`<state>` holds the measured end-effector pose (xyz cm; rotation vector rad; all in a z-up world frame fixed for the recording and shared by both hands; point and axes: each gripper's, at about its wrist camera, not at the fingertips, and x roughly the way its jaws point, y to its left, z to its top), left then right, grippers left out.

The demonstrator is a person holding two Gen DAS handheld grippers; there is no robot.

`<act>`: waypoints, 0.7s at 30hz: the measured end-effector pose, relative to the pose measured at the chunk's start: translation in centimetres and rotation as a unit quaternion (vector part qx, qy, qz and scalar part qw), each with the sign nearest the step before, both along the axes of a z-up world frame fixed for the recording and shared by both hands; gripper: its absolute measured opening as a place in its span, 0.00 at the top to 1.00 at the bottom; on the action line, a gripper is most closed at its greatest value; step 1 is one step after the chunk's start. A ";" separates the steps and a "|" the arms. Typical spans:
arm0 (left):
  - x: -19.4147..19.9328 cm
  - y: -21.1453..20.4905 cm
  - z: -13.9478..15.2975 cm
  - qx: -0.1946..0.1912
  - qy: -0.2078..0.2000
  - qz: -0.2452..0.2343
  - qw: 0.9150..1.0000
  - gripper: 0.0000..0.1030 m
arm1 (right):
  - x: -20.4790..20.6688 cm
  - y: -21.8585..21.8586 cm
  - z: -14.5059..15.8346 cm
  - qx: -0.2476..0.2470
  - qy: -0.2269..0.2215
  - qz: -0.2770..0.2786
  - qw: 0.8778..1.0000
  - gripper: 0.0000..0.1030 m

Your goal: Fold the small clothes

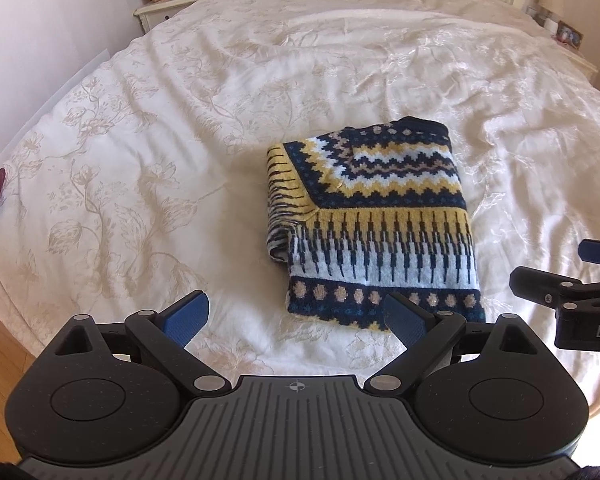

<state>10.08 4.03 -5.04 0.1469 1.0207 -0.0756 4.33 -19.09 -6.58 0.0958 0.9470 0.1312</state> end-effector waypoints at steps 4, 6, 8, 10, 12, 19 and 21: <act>0.1 0.1 -0.2 0.000 0.003 0.003 1.000 0.07 | -0.2 -0.4 -0.3 0.002 0.006 -0.009 1.000 0.01; 0.2 0.2 -0.3 0.000 0.006 0.006 1.000 0.07 | -0.1 -0.6 -0.3 0.004 0.008 -0.012 1.000 0.01; 0.2 0.2 -0.3 -0.002 0.007 0.008 1.000 0.07 | -0.1 -0.8 -0.4 0.007 0.009 -0.015 1.000 0.01; 0.2 0.3 -0.3 -0.002 0.009 0.009 1.000 0.08 | -0.1 -0.8 -0.4 0.009 0.009 -0.017 1.000 0.01; 0.2 0.4 -0.4 -0.002 0.011 0.011 1.000 0.08 | 0.0 -0.7 -0.4 0.009 0.009 -0.016 1.000 0.01; 0.1 0.7 -0.6 -0.005 0.018 0.015 1.000 0.08 | 0.1 -0.3 -0.4 0.015 0.011 -0.011 1.000 0.01; 0.1 0.7 -0.7 -0.006 0.018 0.017 1.000 0.08 | 0.1 -0.2 -0.4 0.015 0.011 -0.011 1.000 0.01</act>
